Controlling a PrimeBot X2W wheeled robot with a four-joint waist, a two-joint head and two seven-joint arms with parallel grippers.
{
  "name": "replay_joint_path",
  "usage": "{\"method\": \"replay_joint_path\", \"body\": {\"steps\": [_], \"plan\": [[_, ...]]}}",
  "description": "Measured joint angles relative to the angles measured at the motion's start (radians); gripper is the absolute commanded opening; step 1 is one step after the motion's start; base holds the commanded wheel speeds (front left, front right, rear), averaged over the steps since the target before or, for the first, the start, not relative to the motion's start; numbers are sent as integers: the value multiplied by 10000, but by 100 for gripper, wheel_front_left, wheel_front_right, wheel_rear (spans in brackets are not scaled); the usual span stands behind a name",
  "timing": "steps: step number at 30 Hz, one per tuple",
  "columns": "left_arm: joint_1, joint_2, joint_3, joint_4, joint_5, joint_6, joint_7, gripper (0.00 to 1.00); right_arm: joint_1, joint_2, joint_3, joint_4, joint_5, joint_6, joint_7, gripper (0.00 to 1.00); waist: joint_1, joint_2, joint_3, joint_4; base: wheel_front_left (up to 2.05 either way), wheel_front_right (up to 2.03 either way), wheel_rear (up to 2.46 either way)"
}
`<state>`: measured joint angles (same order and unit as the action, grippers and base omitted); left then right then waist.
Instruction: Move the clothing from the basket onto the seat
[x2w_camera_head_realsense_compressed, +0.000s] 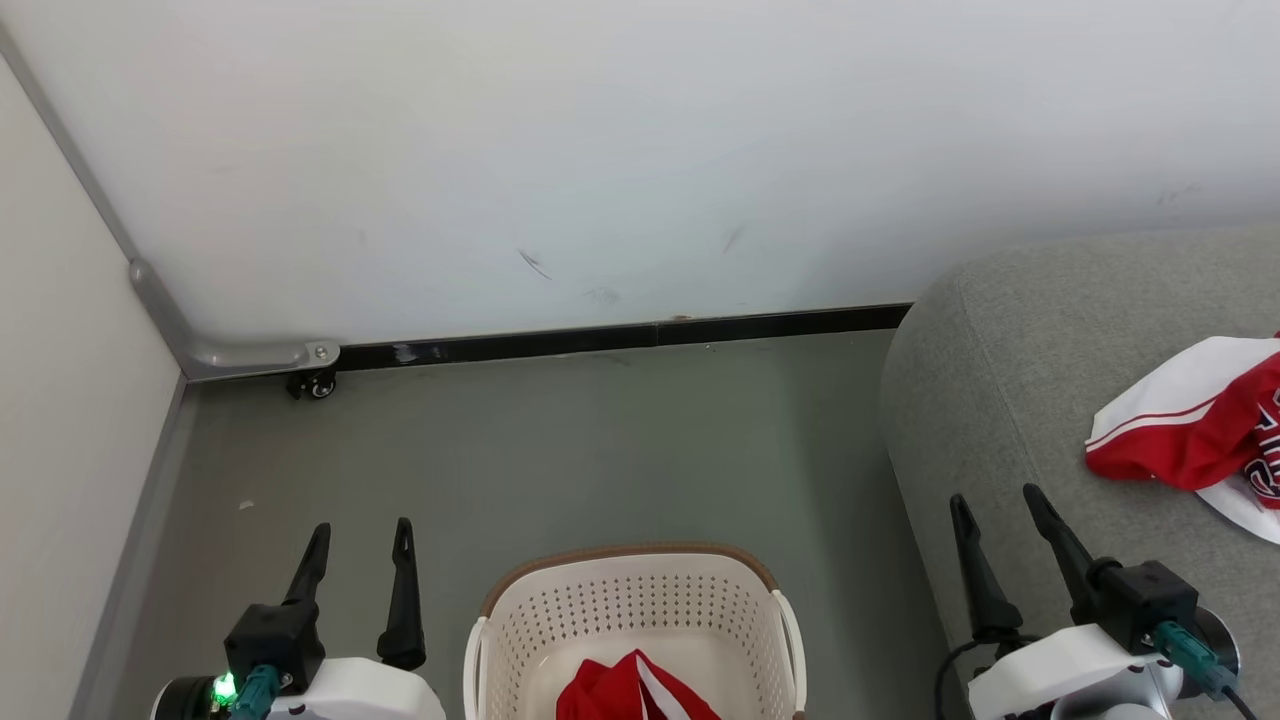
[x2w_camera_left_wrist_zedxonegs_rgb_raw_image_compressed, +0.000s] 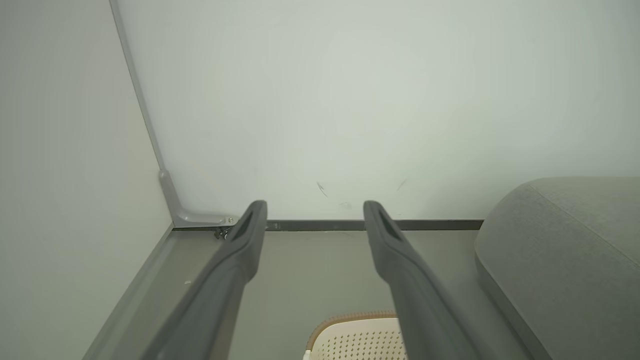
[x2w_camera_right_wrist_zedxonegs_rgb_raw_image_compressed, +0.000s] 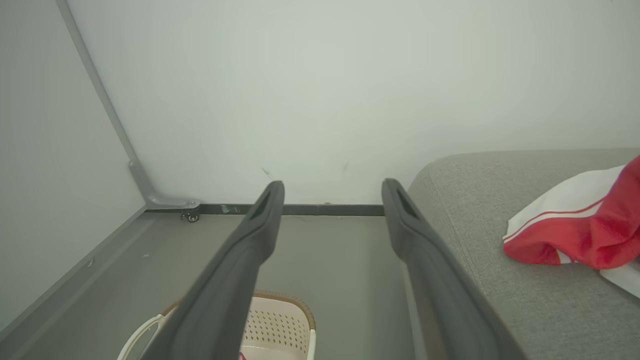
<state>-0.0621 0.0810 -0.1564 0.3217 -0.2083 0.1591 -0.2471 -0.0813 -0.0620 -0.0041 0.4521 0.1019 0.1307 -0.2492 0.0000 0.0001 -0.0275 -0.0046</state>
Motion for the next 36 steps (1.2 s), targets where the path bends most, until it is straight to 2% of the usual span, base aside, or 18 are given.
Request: {"method": "replay_joint_path", "body": {"steps": [11, 36], "plan": [[8, -6, 86, -98, 0, 0, 0, 100, 307, 75, -194, -412, -385, 0, 27, 100, 0, 0, -64, -100, 0, 0, 0], [168, -23, 173, -238, 203, -15, 0, 100, 659, 165, -215, -1302, -418, 0, 251, 100, 0, 0, 51, -225, 0, 0, 0]]}}
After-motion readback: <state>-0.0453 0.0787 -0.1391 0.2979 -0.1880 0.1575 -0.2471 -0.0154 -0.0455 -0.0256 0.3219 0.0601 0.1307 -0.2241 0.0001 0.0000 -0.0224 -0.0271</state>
